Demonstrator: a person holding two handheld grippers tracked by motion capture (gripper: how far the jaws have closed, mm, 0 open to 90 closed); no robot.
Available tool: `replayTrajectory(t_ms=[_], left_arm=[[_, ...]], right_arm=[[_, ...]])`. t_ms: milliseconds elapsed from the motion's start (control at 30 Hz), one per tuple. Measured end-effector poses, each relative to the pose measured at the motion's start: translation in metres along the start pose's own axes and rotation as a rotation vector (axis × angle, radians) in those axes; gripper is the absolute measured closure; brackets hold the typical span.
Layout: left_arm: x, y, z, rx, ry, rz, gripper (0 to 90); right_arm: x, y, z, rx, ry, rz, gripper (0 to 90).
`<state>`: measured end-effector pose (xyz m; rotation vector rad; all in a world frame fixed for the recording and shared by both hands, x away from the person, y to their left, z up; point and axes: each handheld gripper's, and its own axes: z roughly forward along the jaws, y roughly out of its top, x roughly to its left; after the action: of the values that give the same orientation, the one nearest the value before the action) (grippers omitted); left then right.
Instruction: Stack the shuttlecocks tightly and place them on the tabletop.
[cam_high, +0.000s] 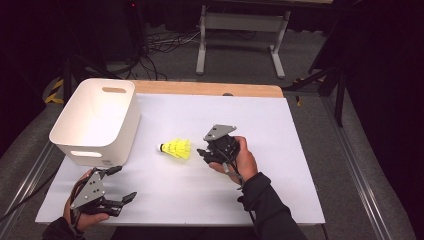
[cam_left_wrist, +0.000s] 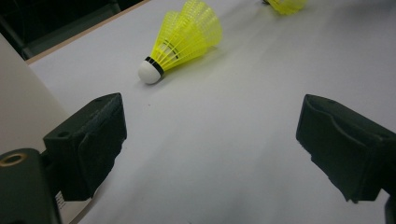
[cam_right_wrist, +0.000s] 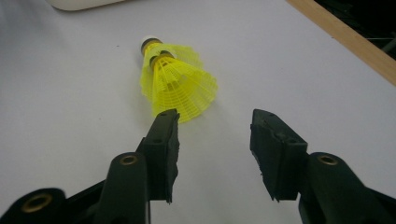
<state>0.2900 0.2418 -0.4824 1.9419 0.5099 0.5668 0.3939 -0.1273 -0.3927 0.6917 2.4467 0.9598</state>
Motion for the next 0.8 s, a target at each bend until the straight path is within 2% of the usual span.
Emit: replayTrajectory(t_ms=[33,167,233,533,800], left_arm=[[0.000,0.000,0.000,0.000,0.000,0.000,9.2],[-0.001,0.000,0.000,0.000,-0.002,0.000,9.2],[-0.001,0.000,0.000,0.000,0.000,0.002,9.1],[-0.001,0.000,0.001,0.002,-0.003,0.004,9.1],[-0.002,0.000,0.001,0.002,-0.001,0.005,9.1]], right_arm=[[0.000,0.000,0.000,0.000,0.000,0.000,51.7],[-0.003,-0.012,-0.016,-0.013,-0.050,-0.015,46.2],[-0.004,-0.014,-0.018,-0.016,-0.054,-0.016,45.3],[-0.004,-0.037,-0.038,-0.075,-0.115,-0.007,34.5],[0.001,-0.053,-0.047,-0.119,-0.205,-0.024,27.6]])
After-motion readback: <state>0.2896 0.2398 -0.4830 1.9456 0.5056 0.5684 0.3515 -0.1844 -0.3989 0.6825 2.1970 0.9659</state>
